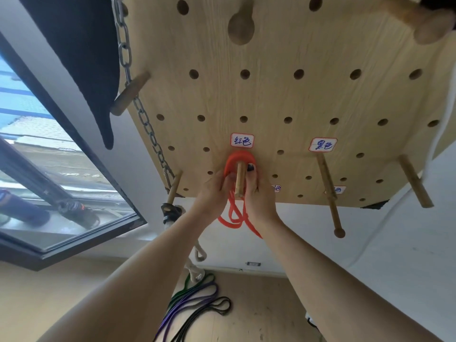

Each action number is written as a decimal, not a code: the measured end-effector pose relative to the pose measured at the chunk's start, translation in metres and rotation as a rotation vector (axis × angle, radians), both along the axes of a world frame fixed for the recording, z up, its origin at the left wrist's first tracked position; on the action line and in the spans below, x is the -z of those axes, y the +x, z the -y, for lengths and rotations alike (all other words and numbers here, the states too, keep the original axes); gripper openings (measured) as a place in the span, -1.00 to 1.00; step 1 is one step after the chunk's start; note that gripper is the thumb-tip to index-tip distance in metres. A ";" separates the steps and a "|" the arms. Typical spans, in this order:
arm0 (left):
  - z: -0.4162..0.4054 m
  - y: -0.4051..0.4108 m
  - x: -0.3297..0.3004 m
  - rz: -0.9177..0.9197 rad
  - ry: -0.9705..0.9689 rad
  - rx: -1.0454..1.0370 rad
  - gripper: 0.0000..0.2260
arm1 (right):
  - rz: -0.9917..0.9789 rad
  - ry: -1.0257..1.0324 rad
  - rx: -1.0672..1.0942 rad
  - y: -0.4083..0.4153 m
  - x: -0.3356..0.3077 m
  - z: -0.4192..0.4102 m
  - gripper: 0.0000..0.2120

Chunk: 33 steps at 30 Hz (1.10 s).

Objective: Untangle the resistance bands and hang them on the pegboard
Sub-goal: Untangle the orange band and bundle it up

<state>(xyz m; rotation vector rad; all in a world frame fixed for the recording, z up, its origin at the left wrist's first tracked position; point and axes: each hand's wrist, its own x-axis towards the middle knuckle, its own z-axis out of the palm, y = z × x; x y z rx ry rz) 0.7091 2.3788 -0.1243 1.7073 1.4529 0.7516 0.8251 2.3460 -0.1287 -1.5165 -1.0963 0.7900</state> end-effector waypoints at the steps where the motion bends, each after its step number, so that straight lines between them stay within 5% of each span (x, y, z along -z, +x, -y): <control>1: -0.001 -0.004 0.002 -0.016 0.020 -0.002 -0.70 | -0.038 -0.004 0.007 -0.002 0.000 0.001 -0.53; 6: -0.003 -0.013 0.001 -0.064 0.036 0.034 -0.68 | -0.110 -0.008 0.058 -0.014 0.007 0.000 -0.63; 16: -0.006 -0.013 0.000 -0.207 0.142 0.019 -0.69 | 0.205 0.097 0.116 -0.003 0.020 -0.009 -0.44; 21: 0.004 -0.009 0.001 -0.133 0.231 -0.088 -0.77 | 0.290 0.114 0.266 -0.008 0.020 -0.004 -0.41; 33: 0.014 -0.021 -0.003 -0.245 0.310 -0.082 -0.52 | 0.537 0.112 0.284 -0.002 0.022 0.017 -0.15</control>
